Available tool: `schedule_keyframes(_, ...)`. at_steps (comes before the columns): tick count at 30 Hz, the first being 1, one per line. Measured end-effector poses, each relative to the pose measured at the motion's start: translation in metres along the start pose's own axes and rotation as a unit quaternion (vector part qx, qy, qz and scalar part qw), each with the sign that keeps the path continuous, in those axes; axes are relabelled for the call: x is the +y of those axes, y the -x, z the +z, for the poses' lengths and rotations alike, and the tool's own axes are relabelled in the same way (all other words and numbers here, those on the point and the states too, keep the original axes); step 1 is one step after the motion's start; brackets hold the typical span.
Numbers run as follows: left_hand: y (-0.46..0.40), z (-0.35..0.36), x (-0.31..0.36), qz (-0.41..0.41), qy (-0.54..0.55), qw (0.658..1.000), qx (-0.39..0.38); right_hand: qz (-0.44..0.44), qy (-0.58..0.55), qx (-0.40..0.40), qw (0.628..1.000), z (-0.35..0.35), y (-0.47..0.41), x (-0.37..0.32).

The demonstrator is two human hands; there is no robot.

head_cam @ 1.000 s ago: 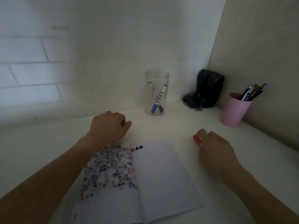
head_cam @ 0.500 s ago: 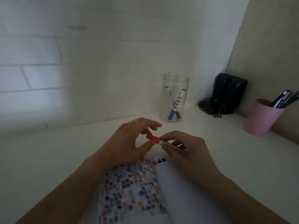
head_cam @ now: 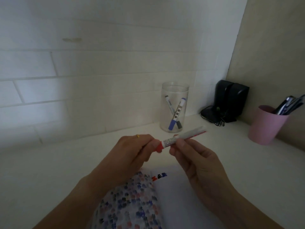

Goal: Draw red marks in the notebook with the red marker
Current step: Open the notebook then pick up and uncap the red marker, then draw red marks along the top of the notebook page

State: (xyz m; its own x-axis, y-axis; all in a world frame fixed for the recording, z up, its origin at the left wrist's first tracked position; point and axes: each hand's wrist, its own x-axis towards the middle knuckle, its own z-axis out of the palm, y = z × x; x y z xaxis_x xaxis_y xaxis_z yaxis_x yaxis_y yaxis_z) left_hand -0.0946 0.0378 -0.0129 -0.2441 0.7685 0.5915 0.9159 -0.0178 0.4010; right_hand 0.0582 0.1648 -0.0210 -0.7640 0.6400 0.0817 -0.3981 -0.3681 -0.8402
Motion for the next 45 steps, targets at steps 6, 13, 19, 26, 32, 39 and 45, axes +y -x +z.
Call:
schedule_keyframes(6,0.002,0.005,0.006,0.008,-0.012,0.999,-0.032,-0.053,0.117,0.022,0.992,-0.001,0.001,0.001)
schedule_keyframes(13,0.005,0.012,0.005,0.043,-0.067,0.997,-0.001,-0.026,0.090,0.036,0.995,-0.003,0.000,0.006)
schedule_keyframes(19,0.007,0.009,0.010,0.040,-0.081,0.995,-0.035,-0.026,0.117,0.031,0.992,-0.006,-0.001,0.009)
schedule_keyframes(26,0.006,0.006,0.013,0.019,-0.064,0.992,-0.108,-0.036,0.123,0.019,0.992,-0.003,-0.001,0.008)
schedule_keyframes(32,0.007,-0.001,0.015,-0.042,0.044,0.988,-0.140,-0.044,0.124,0.021,0.991,0.003,-0.002,0.006)
schedule_keyframes(39,0.010,-0.013,-0.005,-0.101,0.167,0.980,-0.023,-0.058,0.037,0.071,0.995,-0.019,-0.006,-0.021)
schedule_keyframes(45,0.012,-0.010,-0.008,-0.116,0.139,0.979,-0.089,-0.032,0.115,0.043,0.992,-0.019,-0.002,-0.014)
